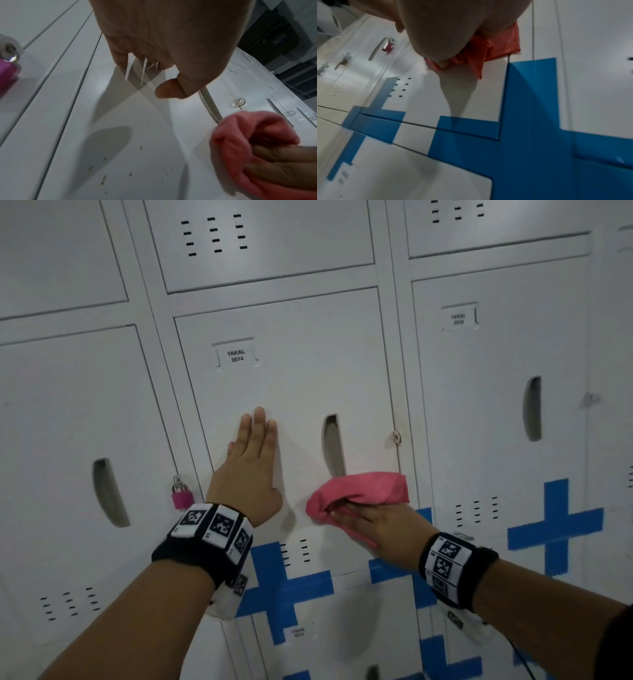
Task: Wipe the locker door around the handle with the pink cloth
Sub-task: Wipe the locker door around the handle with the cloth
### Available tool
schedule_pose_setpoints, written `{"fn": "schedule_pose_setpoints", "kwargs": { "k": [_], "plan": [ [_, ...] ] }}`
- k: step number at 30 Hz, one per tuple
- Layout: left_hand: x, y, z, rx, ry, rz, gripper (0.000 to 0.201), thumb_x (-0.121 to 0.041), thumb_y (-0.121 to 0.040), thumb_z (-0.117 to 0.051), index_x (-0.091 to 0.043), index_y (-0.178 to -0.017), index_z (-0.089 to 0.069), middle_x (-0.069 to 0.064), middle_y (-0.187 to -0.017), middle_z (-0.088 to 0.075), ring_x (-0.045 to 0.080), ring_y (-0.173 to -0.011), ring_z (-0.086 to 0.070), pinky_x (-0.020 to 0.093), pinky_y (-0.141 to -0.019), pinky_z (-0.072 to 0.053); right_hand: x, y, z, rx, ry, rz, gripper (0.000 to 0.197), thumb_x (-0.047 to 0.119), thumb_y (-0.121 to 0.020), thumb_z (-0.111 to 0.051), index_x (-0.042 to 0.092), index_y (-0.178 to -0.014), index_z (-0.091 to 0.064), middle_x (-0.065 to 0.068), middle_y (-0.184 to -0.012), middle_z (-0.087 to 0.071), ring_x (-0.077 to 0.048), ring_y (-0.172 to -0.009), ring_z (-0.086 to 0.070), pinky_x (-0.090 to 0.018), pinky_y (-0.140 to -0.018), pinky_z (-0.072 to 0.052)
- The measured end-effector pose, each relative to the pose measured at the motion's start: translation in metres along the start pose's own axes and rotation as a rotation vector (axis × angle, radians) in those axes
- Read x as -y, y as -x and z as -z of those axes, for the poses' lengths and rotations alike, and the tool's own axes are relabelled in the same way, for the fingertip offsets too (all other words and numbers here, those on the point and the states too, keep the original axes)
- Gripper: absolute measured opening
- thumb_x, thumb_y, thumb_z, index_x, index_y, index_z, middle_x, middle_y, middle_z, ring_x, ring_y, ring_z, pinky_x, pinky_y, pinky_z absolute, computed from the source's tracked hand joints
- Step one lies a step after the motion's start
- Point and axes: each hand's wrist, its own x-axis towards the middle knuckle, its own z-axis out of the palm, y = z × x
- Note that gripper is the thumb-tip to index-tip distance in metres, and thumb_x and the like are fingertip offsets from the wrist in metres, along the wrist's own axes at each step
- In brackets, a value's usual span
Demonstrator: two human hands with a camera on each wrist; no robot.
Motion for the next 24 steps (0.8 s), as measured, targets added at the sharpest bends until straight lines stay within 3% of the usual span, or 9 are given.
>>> {"fn": "schedule_pose_setpoints", "kwargs": {
  "k": [3, 6, 9, 12, 15, 17, 20, 22, 24],
  "plan": [
    [0.001, 0.0, 0.002, 0.005, 0.001, 0.002, 0.099, -0.018, -0.079, -0.051, -0.017, -0.149, 0.018, -0.001, -0.155, 0.033, 0.018, -0.144, 0.026, 0.042, -0.115, -0.03, -0.005, 0.017, -0.003, 0.027, 0.022, -0.062, 0.075, 0.01, -0.086, -0.053, 0.028, -0.152, -0.022, 0.003, -0.146, -0.049, -0.02, -0.121, -0.058, -0.043, -0.087, -0.057],
    [0.0, 0.0, 0.004, 0.018, 0.001, 0.004, 0.098, -0.016, -0.079, -0.05, -0.017, -0.149, 0.018, -0.001, -0.155, 0.033, 0.017, -0.144, 0.026, 0.042, -0.114, -0.032, -0.002, 0.01, 0.002, -0.073, 0.011, -0.18, 0.074, 0.007, -0.089, -0.054, 0.02, -0.154, -0.023, -0.002, -0.154, -0.038, -0.019, -0.137, -0.041, -0.041, -0.104, -0.048],
    [0.0, 0.001, 0.006, 0.024, 0.015, 0.002, 0.096, -0.013, -0.079, -0.048, -0.018, -0.15, 0.017, -0.002, -0.155, 0.032, 0.017, -0.144, 0.026, 0.042, -0.115, -0.031, 0.0, -0.023, 0.013, -0.242, -0.056, -0.315, 0.067, 0.01, -0.096, -0.046, 0.015, -0.155, -0.016, -0.006, -0.16, -0.022, -0.016, -0.149, -0.017, -0.038, -0.117, -0.031],
    [0.001, 0.001, 0.009, 0.026, 0.049, -0.003, 0.096, -0.008, -0.078, -0.046, -0.02, -0.15, 0.015, -0.004, -0.156, 0.03, 0.014, -0.144, 0.025, 0.04, -0.116, -0.028, -0.003, -0.066, 0.026, -0.403, -0.227, -0.443, 0.057, 0.022, -0.1, -0.034, 0.017, -0.155, -0.019, -0.005, -0.161, -0.021, -0.016, -0.149, -0.014, -0.036, -0.12, -0.022],
    [0.003, 0.001, 0.009, 0.015, 0.088, -0.006, 0.096, -0.004, -0.075, -0.045, -0.021, -0.151, 0.012, -0.005, -0.157, 0.028, 0.013, -0.144, 0.023, 0.04, -0.118, -0.025, -0.002, -0.096, 0.039, -0.362, -0.159, -0.41, 0.058, 0.03, -0.098, -0.03, 0.018, -0.155, -0.02, -0.007, -0.162, -0.019, -0.018, -0.15, -0.01, -0.03, -0.122, -0.009],
    [0.004, 0.0, 0.008, 0.002, 0.107, -0.008, 0.097, -0.003, -0.074, -0.045, -0.022, -0.151, 0.01, -0.005, -0.157, 0.026, 0.012, -0.145, 0.022, 0.04, -0.118, -0.024, 0.001, -0.105, 0.044, -0.289, -0.064, -0.281, 0.057, 0.025, -0.097, -0.043, 0.019, -0.152, -0.029, -0.007, -0.158, -0.03, -0.02, -0.145, -0.027, -0.034, -0.119, -0.023],
    [0.005, -0.001, 0.009, -0.009, 0.126, -0.032, 0.094, -0.006, -0.077, -0.047, -0.02, -0.152, 0.007, -0.004, -0.158, 0.023, 0.013, -0.145, 0.02, 0.04, -0.12, -0.02, 0.009, -0.101, 0.034, -0.142, 0.045, -0.066, 0.051, 0.022, -0.096, -0.049, 0.024, -0.147, -0.039, 0.005, -0.145, -0.05, -0.015, -0.119, -0.056, -0.036, -0.095, -0.051],
    [0.006, -0.001, 0.011, 0.01, 0.135, -0.041, 0.089, -0.012, -0.083, -0.049, -0.019, -0.152, 0.007, -0.004, -0.158, 0.023, 0.013, -0.145, 0.02, 0.038, -0.12, -0.018, 0.015, -0.086, 0.023, -0.045, 0.037, -0.017, 0.05, 0.022, -0.098, -0.047, 0.029, -0.146, -0.038, 0.01, -0.139, -0.055, -0.012, -0.108, -0.061, -0.034, -0.087, -0.054],
    [0.008, -0.001, 0.013, 0.019, 0.131, -0.034, 0.091, -0.01, -0.082, -0.049, -0.024, -0.152, 0.009, -0.01, -0.156, 0.025, 0.009, -0.145, 0.02, 0.033, -0.114, -0.031, 0.017, -0.066, 0.017, 0.02, 0.026, 0.0, 0.051, 0.022, -0.097, -0.047, 0.032, -0.146, -0.038, 0.012, -0.134, -0.059, -0.012, -0.103, -0.062, -0.034, -0.087, -0.054]
  ]
}}
